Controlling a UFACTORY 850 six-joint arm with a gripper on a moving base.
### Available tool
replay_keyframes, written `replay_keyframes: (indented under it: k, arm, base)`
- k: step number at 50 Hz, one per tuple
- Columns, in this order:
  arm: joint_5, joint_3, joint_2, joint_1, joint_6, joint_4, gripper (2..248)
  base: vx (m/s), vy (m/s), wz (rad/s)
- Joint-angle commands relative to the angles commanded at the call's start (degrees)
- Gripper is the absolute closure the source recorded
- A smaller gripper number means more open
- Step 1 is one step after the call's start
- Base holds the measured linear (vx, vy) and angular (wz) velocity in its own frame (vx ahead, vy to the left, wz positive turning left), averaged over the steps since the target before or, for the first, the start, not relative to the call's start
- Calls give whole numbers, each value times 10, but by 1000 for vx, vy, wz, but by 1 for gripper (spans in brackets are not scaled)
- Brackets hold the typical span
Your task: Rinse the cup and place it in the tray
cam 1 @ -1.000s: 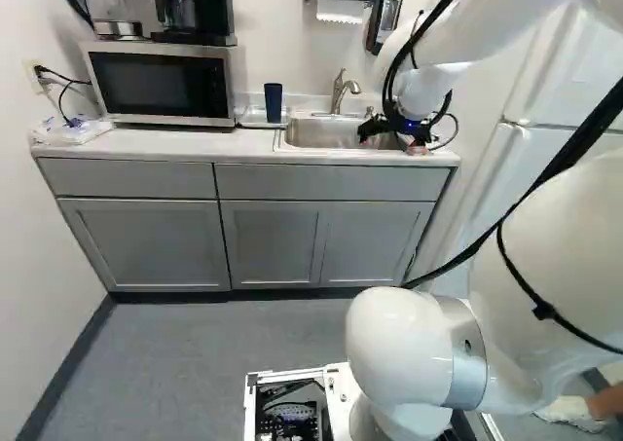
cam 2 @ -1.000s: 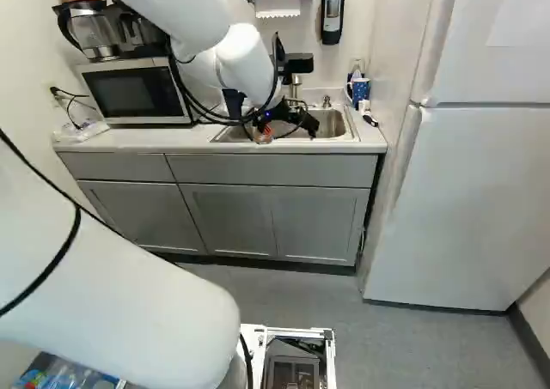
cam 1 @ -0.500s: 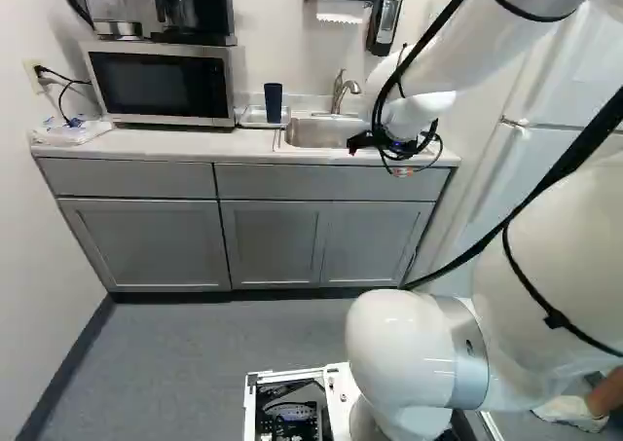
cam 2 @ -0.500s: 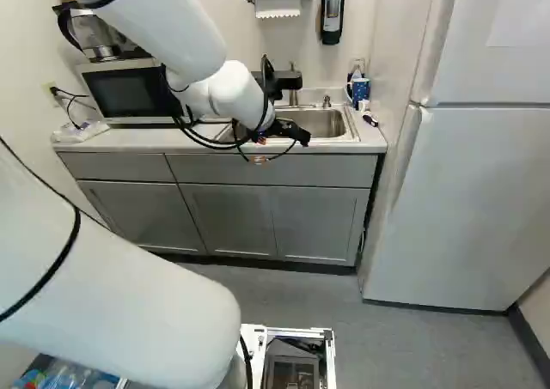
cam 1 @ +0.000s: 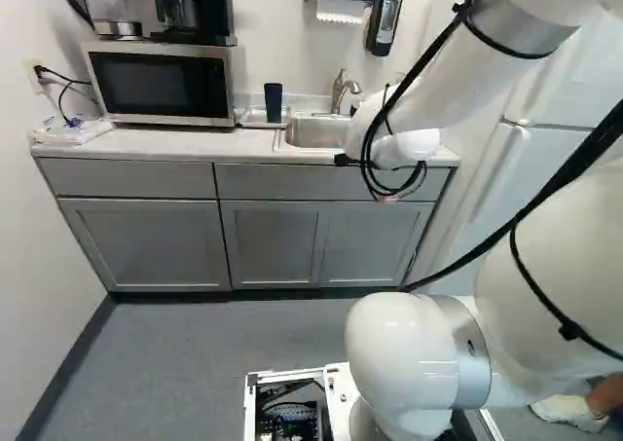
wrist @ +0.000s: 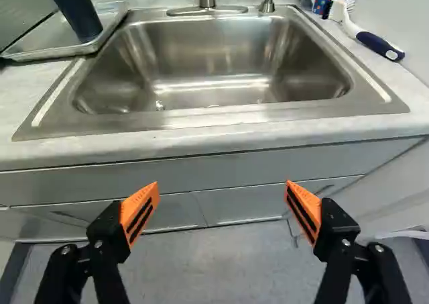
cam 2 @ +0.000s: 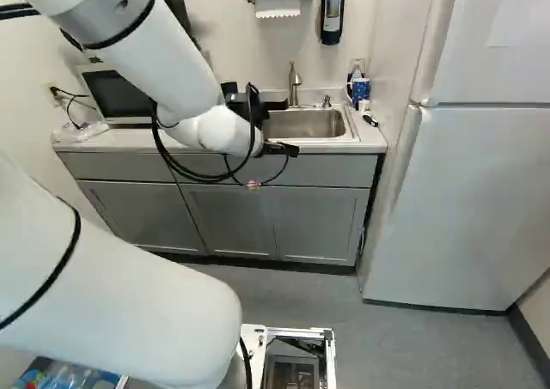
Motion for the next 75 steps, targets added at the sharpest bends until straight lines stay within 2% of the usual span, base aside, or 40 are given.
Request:
replay_keyframes:
  k: [18,37,56,75]
  arm:
    - [104,63,5,25,3,-3,3]
    - [191,116,8,47,6,-5,3]
    - [255,155,11,63,8,-7,3]
    - [296,180,13,73,9,-8,3]
  base:
    - [0,0,0]
    - [0,0,0]
    - [0,0,0]
    - [0,0,0]
